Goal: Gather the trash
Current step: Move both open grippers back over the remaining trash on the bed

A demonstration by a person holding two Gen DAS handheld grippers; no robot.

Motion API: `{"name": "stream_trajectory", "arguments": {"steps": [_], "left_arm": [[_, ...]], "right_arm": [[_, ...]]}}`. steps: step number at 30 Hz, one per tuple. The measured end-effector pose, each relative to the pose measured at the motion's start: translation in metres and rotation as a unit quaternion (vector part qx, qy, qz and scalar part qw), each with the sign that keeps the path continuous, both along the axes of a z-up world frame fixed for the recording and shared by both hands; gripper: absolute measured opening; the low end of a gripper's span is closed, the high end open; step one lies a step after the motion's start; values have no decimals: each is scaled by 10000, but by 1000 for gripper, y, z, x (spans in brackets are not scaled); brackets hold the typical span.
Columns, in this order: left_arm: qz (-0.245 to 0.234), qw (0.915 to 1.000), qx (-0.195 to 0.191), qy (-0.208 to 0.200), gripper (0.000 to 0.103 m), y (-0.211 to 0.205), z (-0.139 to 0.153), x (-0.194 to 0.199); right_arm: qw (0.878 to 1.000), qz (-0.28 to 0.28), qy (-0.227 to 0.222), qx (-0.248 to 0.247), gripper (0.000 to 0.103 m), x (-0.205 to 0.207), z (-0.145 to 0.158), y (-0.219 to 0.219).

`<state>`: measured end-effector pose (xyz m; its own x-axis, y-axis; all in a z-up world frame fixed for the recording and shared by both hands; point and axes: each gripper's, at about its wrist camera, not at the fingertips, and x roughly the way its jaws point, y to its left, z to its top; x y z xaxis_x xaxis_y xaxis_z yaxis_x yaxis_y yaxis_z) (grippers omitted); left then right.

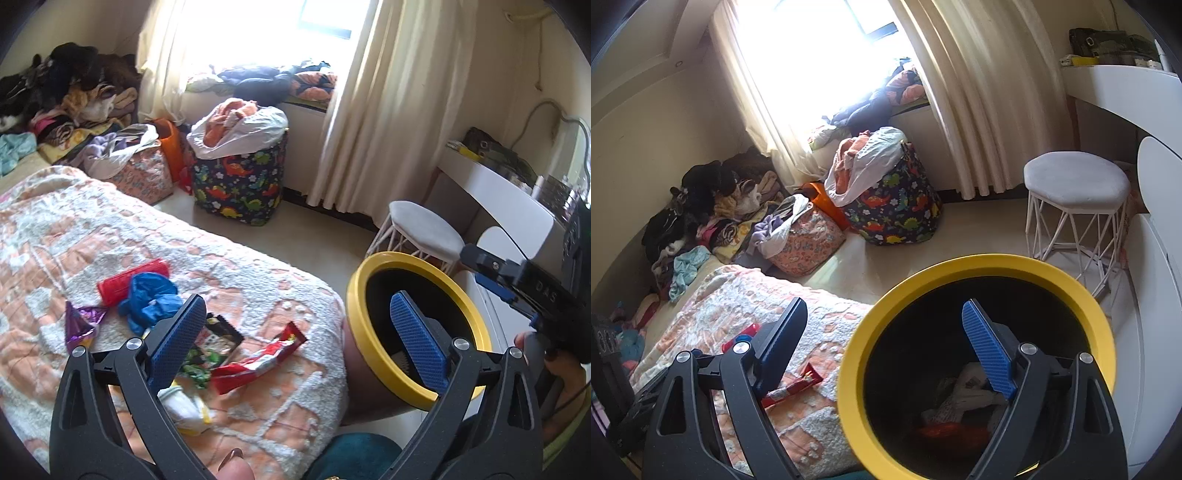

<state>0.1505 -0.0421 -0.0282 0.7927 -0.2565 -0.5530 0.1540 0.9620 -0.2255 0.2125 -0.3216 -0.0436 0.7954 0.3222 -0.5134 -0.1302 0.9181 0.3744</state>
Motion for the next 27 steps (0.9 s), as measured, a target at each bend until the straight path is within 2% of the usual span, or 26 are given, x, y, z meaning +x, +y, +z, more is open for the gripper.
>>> {"name": "stream_trajectory", "arguments": {"steps": [27], "left_arm": [[1012,9947,-161,14,92,80,4,-5]], "right_arm": [[9964,806,-57,-260,85,-15,4,63]]}}
